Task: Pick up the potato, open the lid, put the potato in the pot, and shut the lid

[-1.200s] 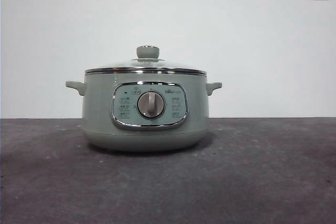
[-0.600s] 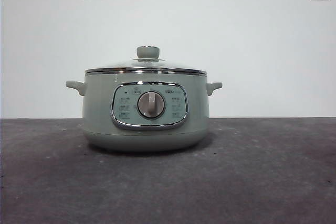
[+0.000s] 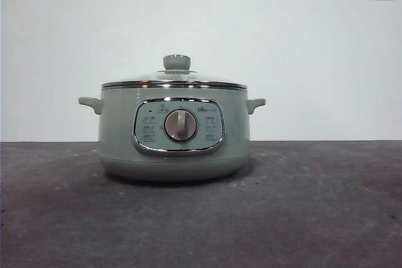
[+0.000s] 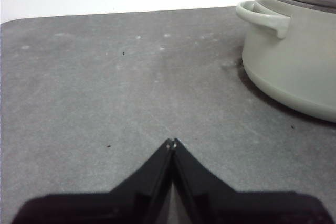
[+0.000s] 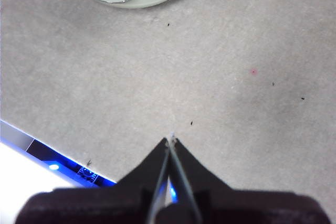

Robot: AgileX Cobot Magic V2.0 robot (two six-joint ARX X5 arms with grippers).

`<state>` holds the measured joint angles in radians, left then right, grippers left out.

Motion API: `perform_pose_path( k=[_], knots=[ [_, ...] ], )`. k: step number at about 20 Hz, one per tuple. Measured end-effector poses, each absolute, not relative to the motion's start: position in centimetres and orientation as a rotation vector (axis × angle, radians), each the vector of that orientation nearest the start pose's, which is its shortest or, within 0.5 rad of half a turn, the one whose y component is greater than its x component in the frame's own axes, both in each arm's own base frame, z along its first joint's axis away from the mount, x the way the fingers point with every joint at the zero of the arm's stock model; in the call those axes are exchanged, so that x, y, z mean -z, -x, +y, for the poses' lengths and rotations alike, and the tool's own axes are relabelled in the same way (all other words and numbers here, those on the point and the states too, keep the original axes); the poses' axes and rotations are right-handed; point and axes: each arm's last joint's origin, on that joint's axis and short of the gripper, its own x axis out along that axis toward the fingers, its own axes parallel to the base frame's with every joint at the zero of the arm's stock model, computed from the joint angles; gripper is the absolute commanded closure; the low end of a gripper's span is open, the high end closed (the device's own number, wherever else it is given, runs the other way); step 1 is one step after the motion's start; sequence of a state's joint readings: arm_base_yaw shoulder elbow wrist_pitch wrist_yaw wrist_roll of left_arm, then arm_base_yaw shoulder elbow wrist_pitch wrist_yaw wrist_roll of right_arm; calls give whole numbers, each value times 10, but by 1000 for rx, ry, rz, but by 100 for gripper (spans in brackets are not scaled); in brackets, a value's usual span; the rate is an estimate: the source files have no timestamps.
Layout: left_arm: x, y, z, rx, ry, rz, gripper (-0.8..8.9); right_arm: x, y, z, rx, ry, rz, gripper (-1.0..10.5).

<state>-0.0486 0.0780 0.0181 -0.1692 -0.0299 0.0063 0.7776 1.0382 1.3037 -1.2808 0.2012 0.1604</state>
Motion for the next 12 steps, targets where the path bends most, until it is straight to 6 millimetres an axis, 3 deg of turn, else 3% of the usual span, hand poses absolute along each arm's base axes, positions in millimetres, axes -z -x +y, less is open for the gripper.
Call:
perform_pose_path(
  k=[4, 6, 9, 12],
  knots=[
    [-146, -100, -4, 19, -16, 248, 816, -377, -120, 87, -324, 306, 842, 946],
    [-145, -100, -4, 19, -16, 254, 816, -369, -121, 69, -269, 290, 735, 946],
    [-145, -100, -4, 19, -16, 256, 816, -330, -126, 43, -108, 166, 495, 946],
    [-145, -100, -4, 19, -17, 263, 816, -272, -123, 18, 73, -13, 180, 946]
  ],
)
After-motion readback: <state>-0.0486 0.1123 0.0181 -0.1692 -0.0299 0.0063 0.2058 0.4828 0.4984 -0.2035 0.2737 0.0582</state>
